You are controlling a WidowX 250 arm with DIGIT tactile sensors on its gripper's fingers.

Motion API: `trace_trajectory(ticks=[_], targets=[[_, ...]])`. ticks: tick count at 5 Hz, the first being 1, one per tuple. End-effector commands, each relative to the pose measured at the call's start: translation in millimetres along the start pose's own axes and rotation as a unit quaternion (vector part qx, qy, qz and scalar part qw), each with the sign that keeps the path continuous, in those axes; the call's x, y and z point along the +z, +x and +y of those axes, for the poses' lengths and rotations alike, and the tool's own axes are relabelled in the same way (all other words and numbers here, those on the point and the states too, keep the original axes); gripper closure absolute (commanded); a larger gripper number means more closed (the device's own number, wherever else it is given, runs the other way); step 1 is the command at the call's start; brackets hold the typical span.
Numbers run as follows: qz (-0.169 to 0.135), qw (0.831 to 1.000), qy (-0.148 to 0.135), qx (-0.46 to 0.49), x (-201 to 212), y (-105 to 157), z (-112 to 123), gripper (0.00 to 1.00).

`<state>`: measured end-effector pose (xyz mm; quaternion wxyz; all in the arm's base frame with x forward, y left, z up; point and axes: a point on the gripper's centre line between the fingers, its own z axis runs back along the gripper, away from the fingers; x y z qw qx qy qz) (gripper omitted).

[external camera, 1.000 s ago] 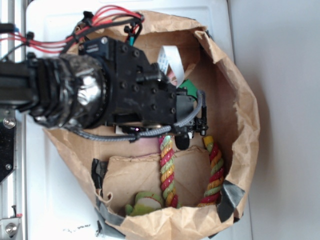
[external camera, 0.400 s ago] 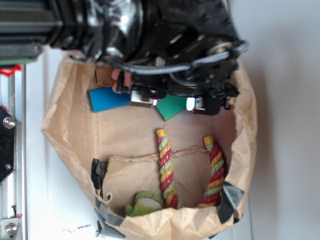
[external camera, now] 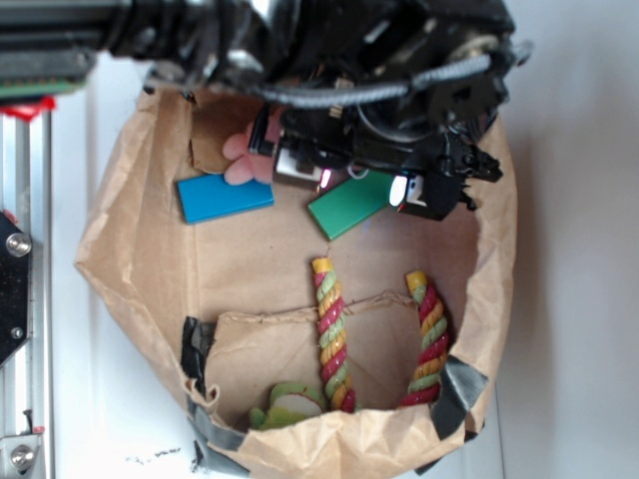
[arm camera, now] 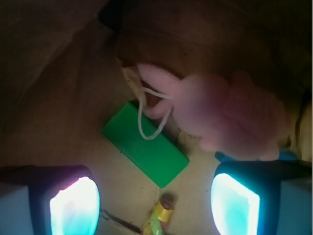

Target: Grab the green block.

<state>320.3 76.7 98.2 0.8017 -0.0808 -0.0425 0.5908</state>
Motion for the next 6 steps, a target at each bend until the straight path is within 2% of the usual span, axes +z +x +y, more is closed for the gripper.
trace_trajectory(ticks=[1,2,3,4,6], targets=[[-0.052,0.999,-0.015,-0.008,-3,31,-1,0.00],[-0.034,0.999,-0.013,0.016,-10,28,-2,0.00],[-0.023,0.999,0.009,0.038,-16,24,-7,0.00],[-0.010,0.995,0.048,0.092,-19,23,-9,0.00],[-0.011,0.993,0.054,0.102,-22,22,-2,0.00]])
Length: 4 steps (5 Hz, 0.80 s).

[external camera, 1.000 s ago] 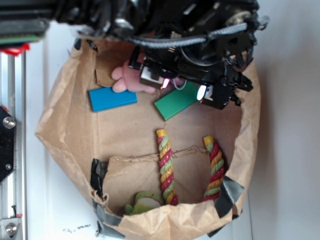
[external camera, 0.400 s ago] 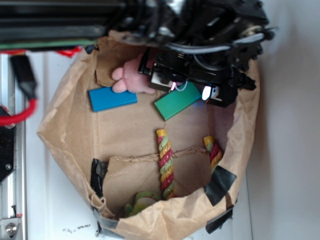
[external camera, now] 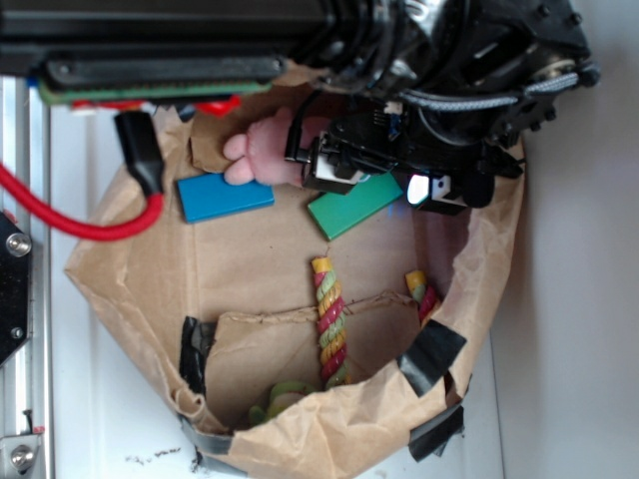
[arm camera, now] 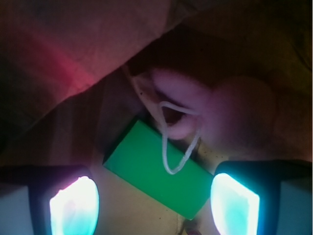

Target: Grab the green block.

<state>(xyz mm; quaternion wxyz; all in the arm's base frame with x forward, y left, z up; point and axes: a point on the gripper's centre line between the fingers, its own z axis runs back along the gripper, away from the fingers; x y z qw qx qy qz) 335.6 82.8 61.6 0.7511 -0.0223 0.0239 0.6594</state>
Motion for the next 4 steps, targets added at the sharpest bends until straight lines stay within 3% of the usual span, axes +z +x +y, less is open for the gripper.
trace_trajectory(ticks=[1,3,4], targets=[[-0.022,0.999,-0.031,0.021,9,9,12,0.00],[-0.041,0.996,-0.081,-0.013,-8,7,20,0.00],[-0.045,0.993,-0.103,-0.038,-11,13,11,0.00]])
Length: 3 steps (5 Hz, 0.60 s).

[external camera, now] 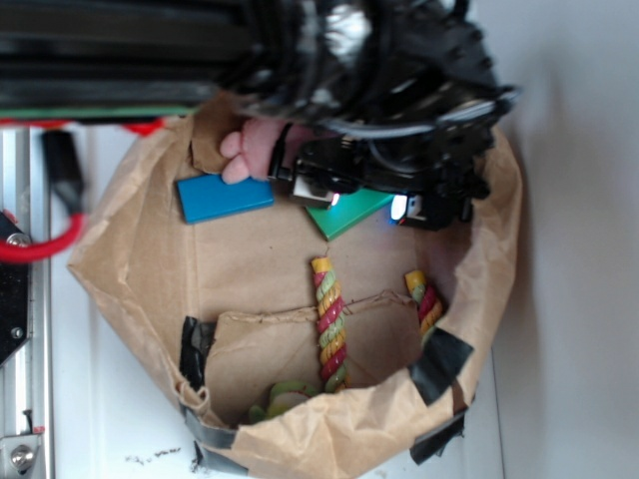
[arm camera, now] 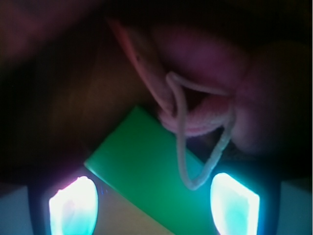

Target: Grab the green block.

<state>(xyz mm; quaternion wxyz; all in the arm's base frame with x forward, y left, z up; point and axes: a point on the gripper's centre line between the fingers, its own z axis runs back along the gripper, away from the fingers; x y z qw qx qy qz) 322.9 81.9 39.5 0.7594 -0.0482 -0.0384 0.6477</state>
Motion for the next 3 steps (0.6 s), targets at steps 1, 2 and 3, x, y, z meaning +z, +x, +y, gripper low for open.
trace_trajectory(ticks=[1,2,3], targets=[[-0.032,0.997,-0.057,-0.048,7.1,20.7,-8.4,0.00],[-0.032,0.997,-0.057,-0.048,8.7,20.1,-7.8,0.00],[-0.043,0.995,-0.057,-0.064,7.4,19.8,-4.4,0.00]])
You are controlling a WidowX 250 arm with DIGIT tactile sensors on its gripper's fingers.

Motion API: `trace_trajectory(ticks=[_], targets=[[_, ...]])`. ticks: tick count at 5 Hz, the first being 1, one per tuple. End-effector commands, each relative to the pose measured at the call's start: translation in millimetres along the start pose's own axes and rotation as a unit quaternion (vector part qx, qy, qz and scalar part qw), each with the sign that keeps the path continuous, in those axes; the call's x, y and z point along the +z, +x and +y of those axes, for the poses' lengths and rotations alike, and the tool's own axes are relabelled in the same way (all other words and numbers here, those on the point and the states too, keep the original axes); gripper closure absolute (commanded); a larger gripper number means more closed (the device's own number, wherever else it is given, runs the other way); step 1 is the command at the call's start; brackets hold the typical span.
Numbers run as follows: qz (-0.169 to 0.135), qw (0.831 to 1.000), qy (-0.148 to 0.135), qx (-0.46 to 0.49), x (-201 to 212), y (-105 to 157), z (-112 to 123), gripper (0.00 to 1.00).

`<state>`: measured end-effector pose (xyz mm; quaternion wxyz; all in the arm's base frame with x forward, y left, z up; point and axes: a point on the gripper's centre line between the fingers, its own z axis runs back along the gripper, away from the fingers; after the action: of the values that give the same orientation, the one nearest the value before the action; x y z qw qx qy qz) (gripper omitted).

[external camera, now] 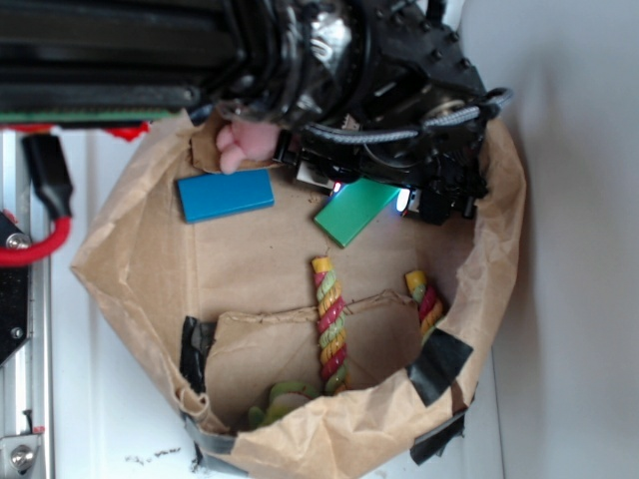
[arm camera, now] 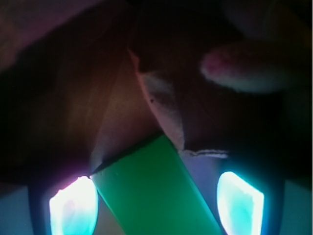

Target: Grab the green block.

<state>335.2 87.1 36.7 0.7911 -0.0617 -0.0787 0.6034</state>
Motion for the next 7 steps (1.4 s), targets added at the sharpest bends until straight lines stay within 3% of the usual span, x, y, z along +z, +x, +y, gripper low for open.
trace_trajectory(ticks=[1,2,3,6,7], targets=[[-0.034,0.998,-0.027,-0.041,13,21,9,0.01],[-0.035,0.998,-0.029,-0.043,11,22,5,0.08],[-0.027,0.999,-0.029,-0.028,11,19,6,1.00],[-0.027,0.999,-0.040,-0.020,10,18,5,1.00],[-0.006,0.999,-0.045,-0.015,22,15,7,1.00]])
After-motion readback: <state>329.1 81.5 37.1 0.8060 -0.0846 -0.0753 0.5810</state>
